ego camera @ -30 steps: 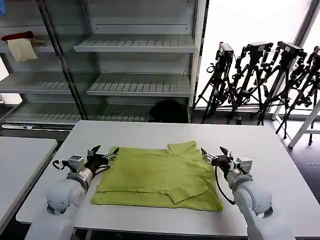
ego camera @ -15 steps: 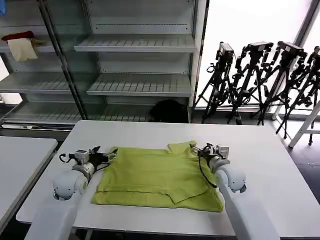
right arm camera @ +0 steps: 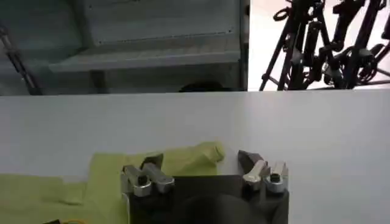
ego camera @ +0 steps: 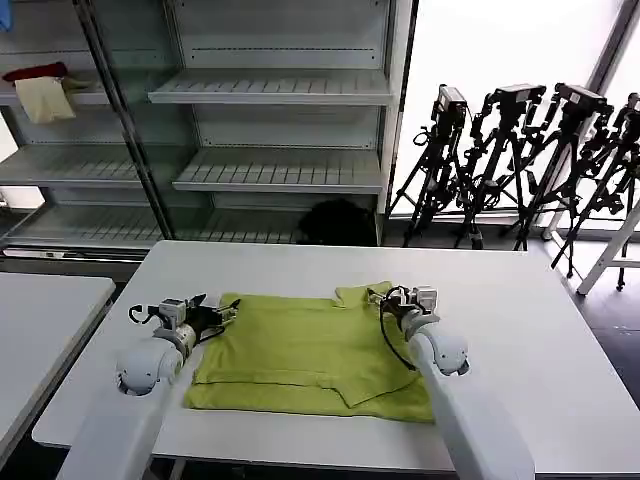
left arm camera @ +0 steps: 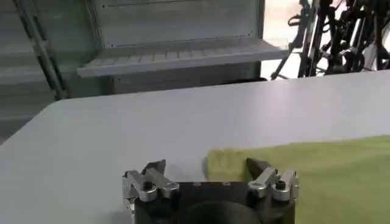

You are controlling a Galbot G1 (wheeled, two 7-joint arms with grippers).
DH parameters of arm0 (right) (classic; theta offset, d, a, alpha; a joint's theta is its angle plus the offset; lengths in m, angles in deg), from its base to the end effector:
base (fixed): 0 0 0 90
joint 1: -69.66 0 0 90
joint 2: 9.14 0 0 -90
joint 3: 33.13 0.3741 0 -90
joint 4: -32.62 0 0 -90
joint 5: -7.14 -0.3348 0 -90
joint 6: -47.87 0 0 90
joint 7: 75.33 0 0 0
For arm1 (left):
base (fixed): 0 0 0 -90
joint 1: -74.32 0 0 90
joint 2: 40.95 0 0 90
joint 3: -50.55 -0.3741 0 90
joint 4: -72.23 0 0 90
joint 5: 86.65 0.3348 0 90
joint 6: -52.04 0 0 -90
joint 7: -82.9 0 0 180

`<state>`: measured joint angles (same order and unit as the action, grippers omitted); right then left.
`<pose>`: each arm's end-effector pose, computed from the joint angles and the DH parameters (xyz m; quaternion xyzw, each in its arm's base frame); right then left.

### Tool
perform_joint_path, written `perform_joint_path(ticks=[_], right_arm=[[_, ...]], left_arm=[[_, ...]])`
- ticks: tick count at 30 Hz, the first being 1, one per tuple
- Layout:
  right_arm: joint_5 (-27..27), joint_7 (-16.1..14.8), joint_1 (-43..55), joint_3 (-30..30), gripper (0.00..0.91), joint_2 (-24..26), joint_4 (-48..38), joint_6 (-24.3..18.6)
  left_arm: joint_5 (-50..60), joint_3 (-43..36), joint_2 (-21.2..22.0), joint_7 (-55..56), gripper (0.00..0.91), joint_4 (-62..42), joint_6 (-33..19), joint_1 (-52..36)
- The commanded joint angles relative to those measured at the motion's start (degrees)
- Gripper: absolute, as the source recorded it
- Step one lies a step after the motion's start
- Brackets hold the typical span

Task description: Fold and organize the clothes.

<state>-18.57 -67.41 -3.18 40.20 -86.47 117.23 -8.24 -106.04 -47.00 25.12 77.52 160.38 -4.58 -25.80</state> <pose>0.4280 0.0043 -0.3039 0.0885 -0.9674 -0.0266 0.2359 0.3915 0.1159 -0.3056 -0.0817 -0.9657 -0.0469 0.2419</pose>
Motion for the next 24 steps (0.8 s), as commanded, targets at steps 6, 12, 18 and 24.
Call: perform_joint_path(ticks=[6,12,18,24], right_arm=[[0.74,-0.03,0.01,-0.4,0.0,-0.15,0.4,0.18],[0.56,0.12,-0.41,-0.38,0.0,0.36,3.12,0.18],[-0.61,0.75,-1.51,-0.31,0.0,0.82,7.07,0.18],[-4.45,2.12,-3.5,0.52,0.0,2.23,13.18,0.17]], left_arm=[[0.99,-0.24,0.06,-0.55,0.01,-0.34,0.11,0.29],[0.96,-0.17,0.06,-1.35,0.01,0.29,0.14,0.92],[0.72,-0.18,0.12,-1.59,0.0,0.83,0.11,0.97],[-0.9,0.61,0.13,-0.57,0.0,3.8,-0.09,1.29]])
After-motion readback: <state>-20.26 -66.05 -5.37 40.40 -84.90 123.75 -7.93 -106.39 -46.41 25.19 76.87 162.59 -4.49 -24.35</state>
